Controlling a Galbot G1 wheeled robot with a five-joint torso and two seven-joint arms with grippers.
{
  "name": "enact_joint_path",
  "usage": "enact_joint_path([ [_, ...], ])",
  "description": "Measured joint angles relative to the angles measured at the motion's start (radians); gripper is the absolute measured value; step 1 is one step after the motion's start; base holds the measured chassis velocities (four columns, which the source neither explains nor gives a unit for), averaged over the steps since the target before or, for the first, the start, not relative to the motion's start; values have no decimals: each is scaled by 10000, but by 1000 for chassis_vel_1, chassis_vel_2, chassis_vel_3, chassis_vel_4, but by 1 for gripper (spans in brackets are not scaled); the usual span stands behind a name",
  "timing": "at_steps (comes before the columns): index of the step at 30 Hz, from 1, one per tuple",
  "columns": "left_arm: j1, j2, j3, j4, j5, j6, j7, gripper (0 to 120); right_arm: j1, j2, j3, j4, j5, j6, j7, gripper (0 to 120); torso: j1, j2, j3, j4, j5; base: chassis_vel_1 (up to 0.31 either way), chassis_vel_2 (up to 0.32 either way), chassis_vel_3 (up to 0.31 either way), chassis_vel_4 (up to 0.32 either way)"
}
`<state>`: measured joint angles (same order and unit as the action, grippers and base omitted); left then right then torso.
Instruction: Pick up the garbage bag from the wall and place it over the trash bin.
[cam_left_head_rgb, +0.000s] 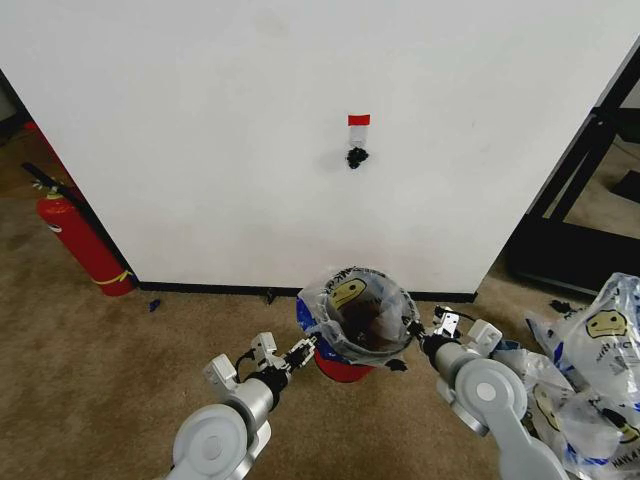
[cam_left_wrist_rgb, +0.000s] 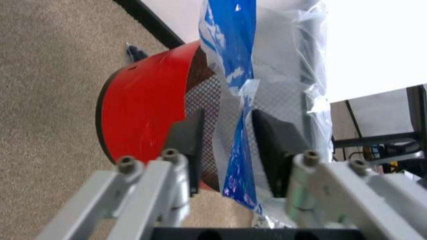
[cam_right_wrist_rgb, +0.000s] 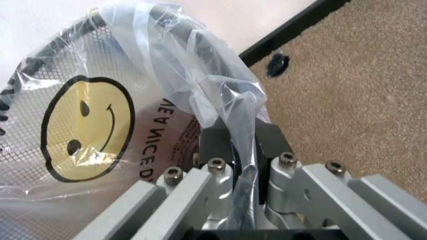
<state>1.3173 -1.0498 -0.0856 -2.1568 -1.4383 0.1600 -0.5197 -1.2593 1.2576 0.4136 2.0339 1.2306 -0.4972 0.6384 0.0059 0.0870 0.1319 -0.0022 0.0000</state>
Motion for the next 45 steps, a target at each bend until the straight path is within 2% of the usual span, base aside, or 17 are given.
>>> enact_joint_path([
  [6,21,-11,-5,1,38,-93,18,2,8,15,-22,36,0,-14,24,0,0,0,0,-1,0,0,0,0,0],
  [8,21,-12,-5,1,39,-94,19,0,7,19,-24,36,0,-14,26,0,0,0,0,-1,0,0,0,0,0],
  [17,21,-40,16,46,192,-100,11,0,-2,109,-58,38,14,-1,67,0,0,0,0,0,0,0,0,0,0],
  [31,-194,-317,361,1287,653,-162,79,0,16,355,-55,125,297,26,199,0,0,0,0,0,0,0,0,0,0],
  [45,-476,-552,833,1676,1599,-210,101,0,-15,576,-125,183,329,15,202,0,0,0,0,-1,0,0,0,0,0],
])
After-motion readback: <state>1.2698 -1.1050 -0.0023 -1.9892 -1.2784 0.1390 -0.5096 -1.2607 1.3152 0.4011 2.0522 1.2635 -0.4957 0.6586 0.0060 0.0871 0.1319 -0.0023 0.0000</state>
